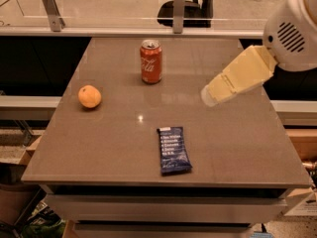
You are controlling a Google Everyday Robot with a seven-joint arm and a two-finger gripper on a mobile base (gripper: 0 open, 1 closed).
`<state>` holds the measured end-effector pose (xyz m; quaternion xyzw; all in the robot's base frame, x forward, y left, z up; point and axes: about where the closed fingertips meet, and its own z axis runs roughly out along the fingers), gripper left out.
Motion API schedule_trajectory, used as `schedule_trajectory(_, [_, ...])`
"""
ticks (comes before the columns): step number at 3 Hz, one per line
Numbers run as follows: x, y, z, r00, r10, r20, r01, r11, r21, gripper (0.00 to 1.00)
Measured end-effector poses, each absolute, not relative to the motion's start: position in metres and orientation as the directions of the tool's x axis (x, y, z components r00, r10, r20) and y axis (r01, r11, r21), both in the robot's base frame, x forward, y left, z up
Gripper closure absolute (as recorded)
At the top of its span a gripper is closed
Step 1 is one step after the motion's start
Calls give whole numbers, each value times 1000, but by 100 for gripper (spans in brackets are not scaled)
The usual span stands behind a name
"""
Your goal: Pick rxbar blueberry
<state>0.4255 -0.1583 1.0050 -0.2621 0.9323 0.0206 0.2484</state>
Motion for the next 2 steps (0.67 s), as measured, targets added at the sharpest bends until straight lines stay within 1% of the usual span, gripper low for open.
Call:
schedule_trajectory(1, [425, -156, 1011, -735, -480, -480, -500, 861, -96, 0])
schedule_trajectory(2, [430, -154, 1010, -782, -424, -457, -451, 891, -54, 0])
